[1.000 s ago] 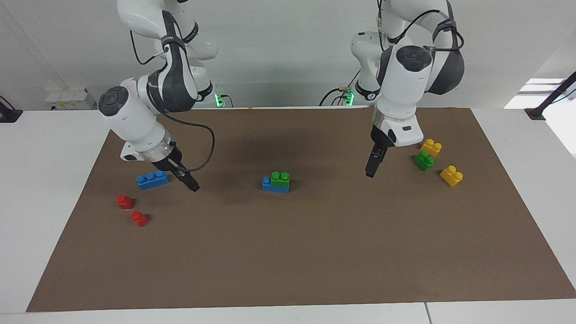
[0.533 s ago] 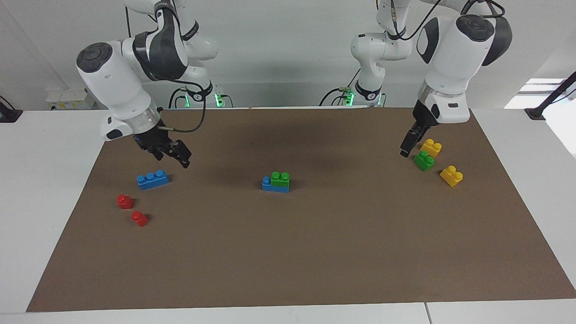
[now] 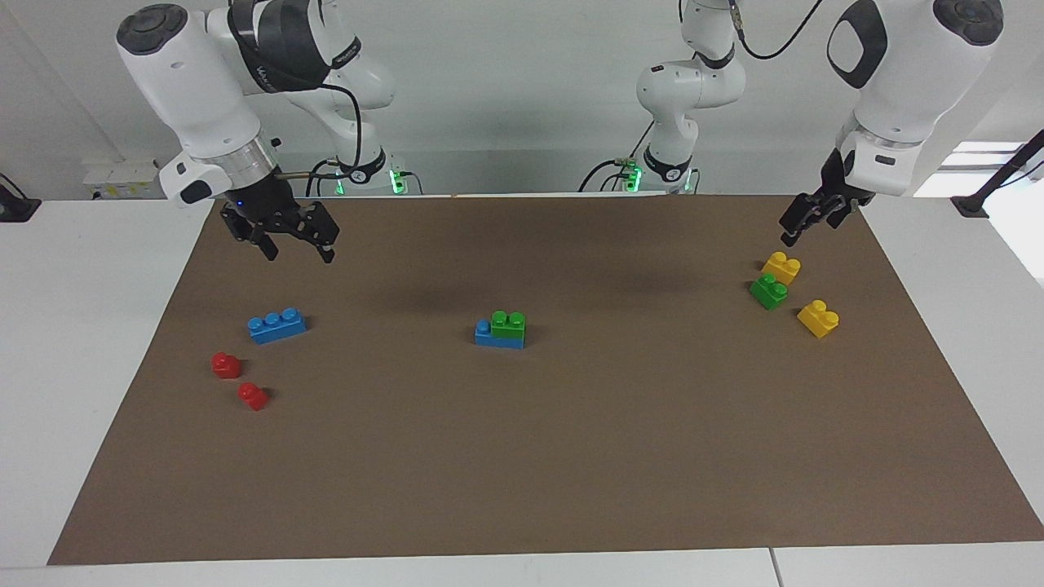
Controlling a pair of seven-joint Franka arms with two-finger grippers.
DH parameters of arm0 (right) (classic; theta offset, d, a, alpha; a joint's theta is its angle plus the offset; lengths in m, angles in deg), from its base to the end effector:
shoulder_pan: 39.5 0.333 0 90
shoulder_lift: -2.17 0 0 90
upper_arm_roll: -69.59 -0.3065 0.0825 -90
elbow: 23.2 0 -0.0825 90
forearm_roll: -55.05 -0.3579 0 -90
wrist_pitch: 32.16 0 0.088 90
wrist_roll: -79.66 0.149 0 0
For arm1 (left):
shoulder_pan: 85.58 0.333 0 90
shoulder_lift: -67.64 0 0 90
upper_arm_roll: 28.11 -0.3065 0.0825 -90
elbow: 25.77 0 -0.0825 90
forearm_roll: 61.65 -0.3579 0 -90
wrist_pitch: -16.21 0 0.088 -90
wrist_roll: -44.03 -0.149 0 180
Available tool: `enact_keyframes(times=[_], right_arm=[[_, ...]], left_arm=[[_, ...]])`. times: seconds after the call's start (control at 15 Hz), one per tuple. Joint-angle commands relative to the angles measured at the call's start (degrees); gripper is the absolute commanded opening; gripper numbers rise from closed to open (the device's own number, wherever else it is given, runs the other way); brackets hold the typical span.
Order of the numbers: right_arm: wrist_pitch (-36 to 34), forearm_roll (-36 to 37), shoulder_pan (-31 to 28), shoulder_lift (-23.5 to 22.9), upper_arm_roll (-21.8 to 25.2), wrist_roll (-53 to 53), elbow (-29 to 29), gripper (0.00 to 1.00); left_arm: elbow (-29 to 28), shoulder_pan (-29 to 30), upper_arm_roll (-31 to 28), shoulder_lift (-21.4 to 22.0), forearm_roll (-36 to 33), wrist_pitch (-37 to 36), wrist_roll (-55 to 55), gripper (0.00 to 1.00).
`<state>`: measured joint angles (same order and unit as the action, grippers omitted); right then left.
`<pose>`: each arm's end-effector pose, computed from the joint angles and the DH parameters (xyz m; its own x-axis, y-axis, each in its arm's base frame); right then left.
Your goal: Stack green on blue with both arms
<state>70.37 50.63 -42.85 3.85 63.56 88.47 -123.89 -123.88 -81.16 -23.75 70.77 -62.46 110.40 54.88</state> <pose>0.5359 0.0354 0.5242 0.9912 -0.1229 0.0487 -0.1187 -0.9896 -0.0815 0.5153 0.0017 0.5444 0.9820 0.1884 -0.0103 0.1882 -0.9819 -0.0205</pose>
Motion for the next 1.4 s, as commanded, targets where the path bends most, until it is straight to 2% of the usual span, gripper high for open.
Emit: enact_keyframes(times=[0.0,0.2,0.53,1.33], right_arm=[[-4.6,2.5,-1.8,-1.3,-0.6,-5.6,4.1,1.0],[-9.4,2.6,-2.9,-3.3,-0.6,-6.1,8.9,1.0],[-10.1,4.5,-3.0,-4.1,-0.6,-6.2,10.9,1.0],[-9.9,4.5,-3.1,-4.4,-0.6,-6.0,11.0,1.0]], left_arm=[[1.3,1.1,0.3,0.2,0.5,-2.0,-10.7,1.0],[1.2,0.8,0.4,0.2,0.6,-3.0,-11.6,1.0],[1.3,1.1,0.2,0.1,3.9,-4.2,-11.5,1.0],[0.7,0.4,0.4,0.3,3.4,-3.5,-11.2,1.0]])
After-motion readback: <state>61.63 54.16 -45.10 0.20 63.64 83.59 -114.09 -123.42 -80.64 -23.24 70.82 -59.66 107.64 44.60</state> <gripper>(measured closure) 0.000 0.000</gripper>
